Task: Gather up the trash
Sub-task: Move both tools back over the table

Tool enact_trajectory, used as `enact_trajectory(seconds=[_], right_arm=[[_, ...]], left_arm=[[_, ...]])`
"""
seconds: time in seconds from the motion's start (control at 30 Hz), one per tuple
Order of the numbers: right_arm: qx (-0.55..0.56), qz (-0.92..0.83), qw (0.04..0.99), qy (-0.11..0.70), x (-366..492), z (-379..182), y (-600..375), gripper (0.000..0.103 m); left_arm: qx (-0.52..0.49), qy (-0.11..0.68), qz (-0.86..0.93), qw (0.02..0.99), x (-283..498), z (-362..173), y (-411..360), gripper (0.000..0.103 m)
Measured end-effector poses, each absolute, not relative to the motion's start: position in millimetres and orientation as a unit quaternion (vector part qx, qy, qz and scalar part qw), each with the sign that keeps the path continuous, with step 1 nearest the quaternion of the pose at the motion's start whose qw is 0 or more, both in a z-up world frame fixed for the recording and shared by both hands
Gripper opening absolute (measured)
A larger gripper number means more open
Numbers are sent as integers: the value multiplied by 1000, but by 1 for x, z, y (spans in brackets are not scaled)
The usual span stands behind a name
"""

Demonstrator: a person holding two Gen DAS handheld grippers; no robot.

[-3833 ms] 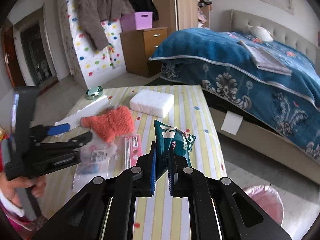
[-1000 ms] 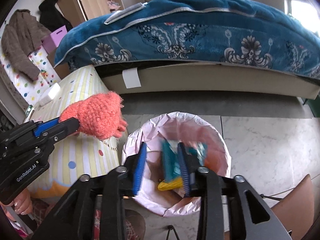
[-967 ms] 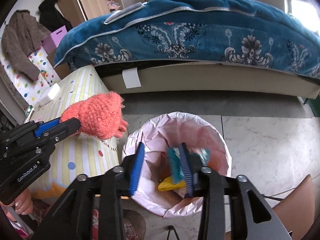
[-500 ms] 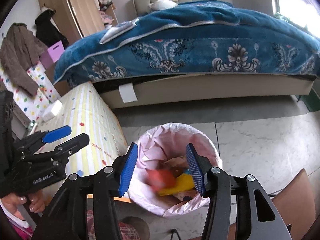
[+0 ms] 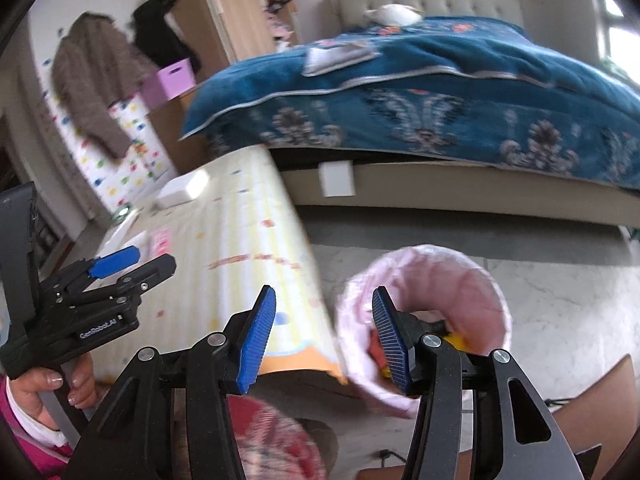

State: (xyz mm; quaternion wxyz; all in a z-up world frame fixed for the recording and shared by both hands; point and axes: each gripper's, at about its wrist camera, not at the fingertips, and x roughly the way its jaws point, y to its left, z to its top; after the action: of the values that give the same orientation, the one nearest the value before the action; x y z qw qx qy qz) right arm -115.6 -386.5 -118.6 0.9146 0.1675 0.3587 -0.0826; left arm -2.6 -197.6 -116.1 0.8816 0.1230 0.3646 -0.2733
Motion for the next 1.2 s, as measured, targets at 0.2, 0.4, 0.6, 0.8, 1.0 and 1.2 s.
enact_trajectory(seconds=[0.2, 0.4, 0.6, 0.8, 1.0, 1.2], right_arm=[[128, -30, 919, 371, -89, -110, -327, 51], [95, 12, 920, 381, -59, -104, -276, 52], [71, 44, 916, 392, -28, -107, -235, 64], [42, 64, 910, 409, 13, -120, -198, 86], [29, 82, 897, 434, 61, -142, -176, 88], [8, 85, 889, 450, 99, -162, -163, 88]], left_arm=[[102, 371, -215, 897, 5, -112, -135, 74], [83, 372, -154, 912, 15, -109, -75, 77], [69, 377, -106, 918, 30, -113, -28, 78], [54, 393, -75, 915, 50, -126, 4, 78], [54, 405, -62, 910, 73, -138, 13, 81], [58, 416, -57, 906, 90, -147, 12, 81]])
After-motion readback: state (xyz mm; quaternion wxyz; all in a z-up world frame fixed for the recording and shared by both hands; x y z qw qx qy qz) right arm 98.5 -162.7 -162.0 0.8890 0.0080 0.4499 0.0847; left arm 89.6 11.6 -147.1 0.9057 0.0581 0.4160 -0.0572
